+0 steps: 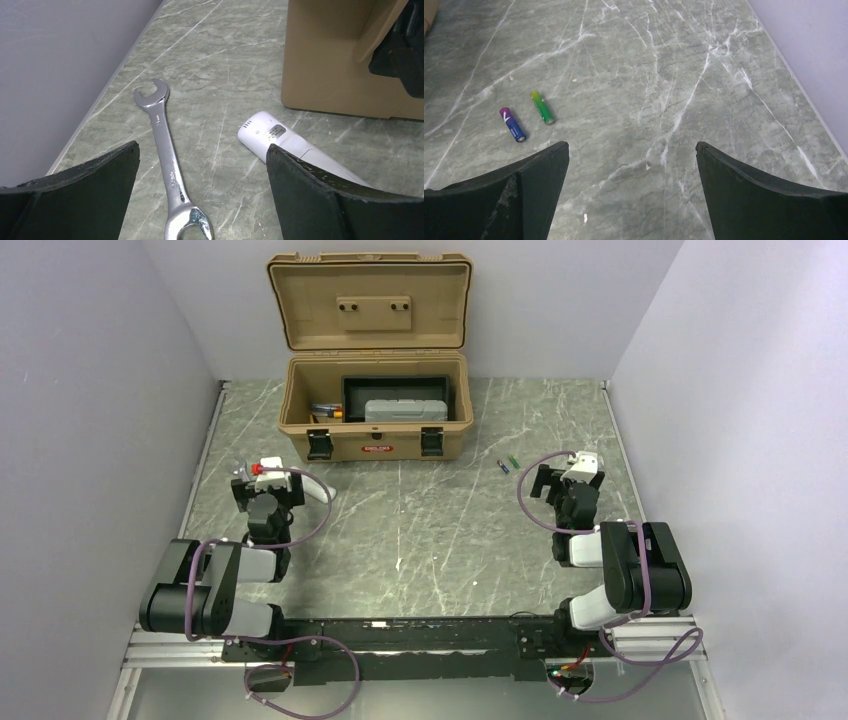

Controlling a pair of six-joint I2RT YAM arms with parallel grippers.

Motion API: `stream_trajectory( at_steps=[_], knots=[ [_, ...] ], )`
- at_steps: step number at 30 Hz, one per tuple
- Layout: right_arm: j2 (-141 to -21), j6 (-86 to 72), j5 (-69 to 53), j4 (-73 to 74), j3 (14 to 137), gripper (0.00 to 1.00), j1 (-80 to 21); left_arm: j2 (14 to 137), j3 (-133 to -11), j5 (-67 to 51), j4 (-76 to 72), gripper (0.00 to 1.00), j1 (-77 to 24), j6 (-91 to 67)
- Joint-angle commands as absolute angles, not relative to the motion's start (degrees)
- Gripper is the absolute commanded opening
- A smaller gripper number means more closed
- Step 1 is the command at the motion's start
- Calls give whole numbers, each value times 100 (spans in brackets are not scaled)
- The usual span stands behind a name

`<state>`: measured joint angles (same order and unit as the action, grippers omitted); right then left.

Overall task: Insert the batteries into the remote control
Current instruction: Move the remote control to the center of the board.

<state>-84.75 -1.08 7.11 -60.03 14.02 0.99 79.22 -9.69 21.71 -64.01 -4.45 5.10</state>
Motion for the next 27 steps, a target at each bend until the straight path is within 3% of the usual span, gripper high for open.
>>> stream_trajectory(
  at_steps=[1, 18, 27],
  knots=[
    [-8486, -186, 708, -6297, 1478, 100, 114, 7807, -1105, 2120, -6626, 99, -422, 441],
    [-8484, -196, 694, -6297, 1477, 100, 114, 7776, -1201, 1949, -6360, 99, -308, 336],
    [-7971, -152, 724, -6015, 1412, 100, 106, 7656, -633, 2584, -7556, 99, -794, 743]
  ],
)
